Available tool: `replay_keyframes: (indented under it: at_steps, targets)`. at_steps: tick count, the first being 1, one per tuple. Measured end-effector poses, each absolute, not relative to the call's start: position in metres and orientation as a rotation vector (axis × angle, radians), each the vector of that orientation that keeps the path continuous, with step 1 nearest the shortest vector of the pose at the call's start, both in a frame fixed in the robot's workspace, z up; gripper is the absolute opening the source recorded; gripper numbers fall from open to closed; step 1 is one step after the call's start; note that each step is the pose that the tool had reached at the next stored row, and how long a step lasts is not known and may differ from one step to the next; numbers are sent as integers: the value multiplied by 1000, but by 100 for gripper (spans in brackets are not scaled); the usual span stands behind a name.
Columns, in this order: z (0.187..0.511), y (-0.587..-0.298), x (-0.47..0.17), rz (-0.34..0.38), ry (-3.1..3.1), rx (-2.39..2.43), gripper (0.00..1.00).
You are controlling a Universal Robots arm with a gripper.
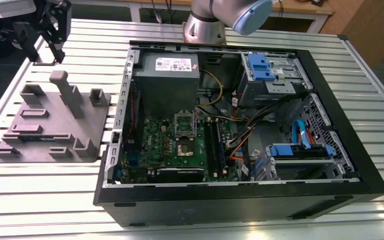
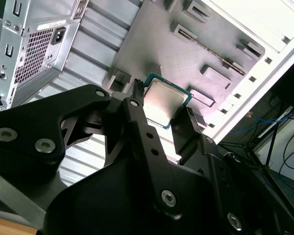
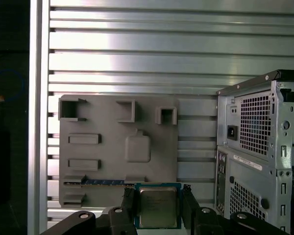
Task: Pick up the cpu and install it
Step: 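Pick up the cpu and move it towards the insertion slot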
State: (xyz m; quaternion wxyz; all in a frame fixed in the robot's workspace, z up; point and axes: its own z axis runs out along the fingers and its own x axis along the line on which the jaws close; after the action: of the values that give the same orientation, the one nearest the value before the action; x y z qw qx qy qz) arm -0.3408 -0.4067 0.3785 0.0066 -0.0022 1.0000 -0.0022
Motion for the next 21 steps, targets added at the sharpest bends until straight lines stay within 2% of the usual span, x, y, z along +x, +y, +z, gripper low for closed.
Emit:
replay_keyframes:
  at_steps: [21]
  targets:
    - [378,-407,-332,-7,3128,-7,47]
